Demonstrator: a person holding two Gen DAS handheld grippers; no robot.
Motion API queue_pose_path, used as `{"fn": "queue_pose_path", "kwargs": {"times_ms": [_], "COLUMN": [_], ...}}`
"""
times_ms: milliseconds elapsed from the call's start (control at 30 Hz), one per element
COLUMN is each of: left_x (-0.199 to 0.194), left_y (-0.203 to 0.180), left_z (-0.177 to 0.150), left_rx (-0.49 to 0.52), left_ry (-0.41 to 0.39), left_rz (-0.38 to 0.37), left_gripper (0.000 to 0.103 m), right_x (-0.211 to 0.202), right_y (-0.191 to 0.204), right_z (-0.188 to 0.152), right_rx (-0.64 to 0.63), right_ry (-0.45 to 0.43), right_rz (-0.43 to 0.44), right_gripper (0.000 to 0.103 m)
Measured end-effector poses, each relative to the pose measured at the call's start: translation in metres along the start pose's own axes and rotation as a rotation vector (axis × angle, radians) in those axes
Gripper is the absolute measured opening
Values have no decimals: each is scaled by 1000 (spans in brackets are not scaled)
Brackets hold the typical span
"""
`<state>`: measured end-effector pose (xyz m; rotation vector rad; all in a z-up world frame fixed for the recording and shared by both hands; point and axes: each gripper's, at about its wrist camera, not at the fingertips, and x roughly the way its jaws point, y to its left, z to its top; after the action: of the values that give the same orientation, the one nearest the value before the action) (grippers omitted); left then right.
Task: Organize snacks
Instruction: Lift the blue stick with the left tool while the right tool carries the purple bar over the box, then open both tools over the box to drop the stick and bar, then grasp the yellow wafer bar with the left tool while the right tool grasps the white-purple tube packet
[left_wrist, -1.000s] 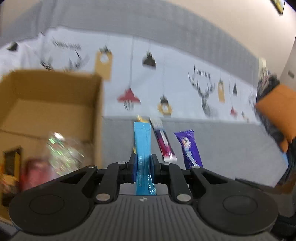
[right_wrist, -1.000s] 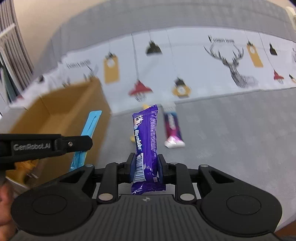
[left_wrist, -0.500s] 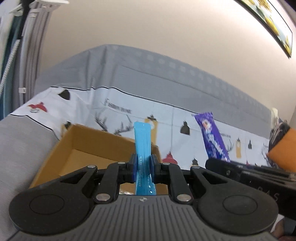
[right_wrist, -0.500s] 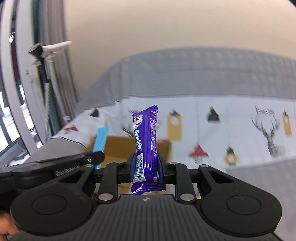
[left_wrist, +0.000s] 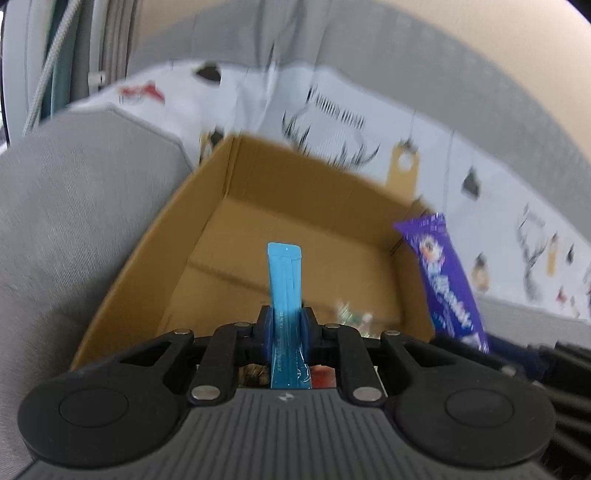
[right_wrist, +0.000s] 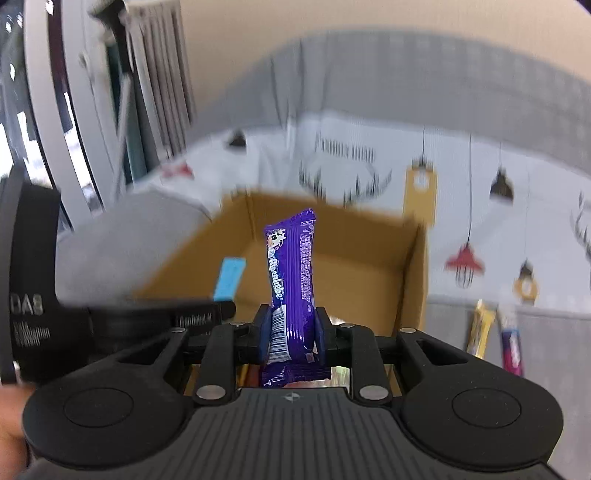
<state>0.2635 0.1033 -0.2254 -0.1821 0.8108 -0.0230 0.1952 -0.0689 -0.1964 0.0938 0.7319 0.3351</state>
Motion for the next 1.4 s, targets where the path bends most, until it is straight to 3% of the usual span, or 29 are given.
{"fn": "queue_pose_path", "kwargs": {"times_ms": [100,300,367,400,433,467,600,800,900,1067,1233,1333,1400], "left_x": [12,11,7,5,3,3,-14,-26,-32,-33,-22,-14,-6], "left_y": [5,8,7,7,7,4,-12,-46,-69,-109,-148,-169,-185], "left_z": [-3,-7,-7,-6,-5,-2,-3,-8,-12,-20,-32,-34,-36], "left_rx": [-5,9,7,2,-7,-16,22,31,75,123,187,254,309], "left_ry": [42,40,23,14,15,6,-68,-68,-89,-86,-82,-73,-63], "left_rz": [-2,6,-4,-11,-15,-16,-4,-57,-73,-133,-135,-176,-184], "left_gripper": [17,17,22,32,71,103,102,102,103,103,103,102,94], "right_x": [21,45,49,49,45,42,18,-20,-38,-58,-66,-66,-64], "right_y": [-5,-9,-9,-10,-11,-13,-29,-69,-92,-129,-166,-186,-200], "right_z": [-15,-34,-35,-35,-34,-33,-30,-33,-40,-58,-77,-86,-91], "right_rx": [32,79,85,94,106,119,172,230,258,247,316,329,339], "right_ry": [79,158,189,184,165,148,67,-46,-103,-147,-167,-172,-178], "right_rz": [-13,39,79,93,97,99,132,93,60,-5,20,4,-17], "right_gripper": [26,26,26,29,42,49,57,93,99,101,100,97,93]}}
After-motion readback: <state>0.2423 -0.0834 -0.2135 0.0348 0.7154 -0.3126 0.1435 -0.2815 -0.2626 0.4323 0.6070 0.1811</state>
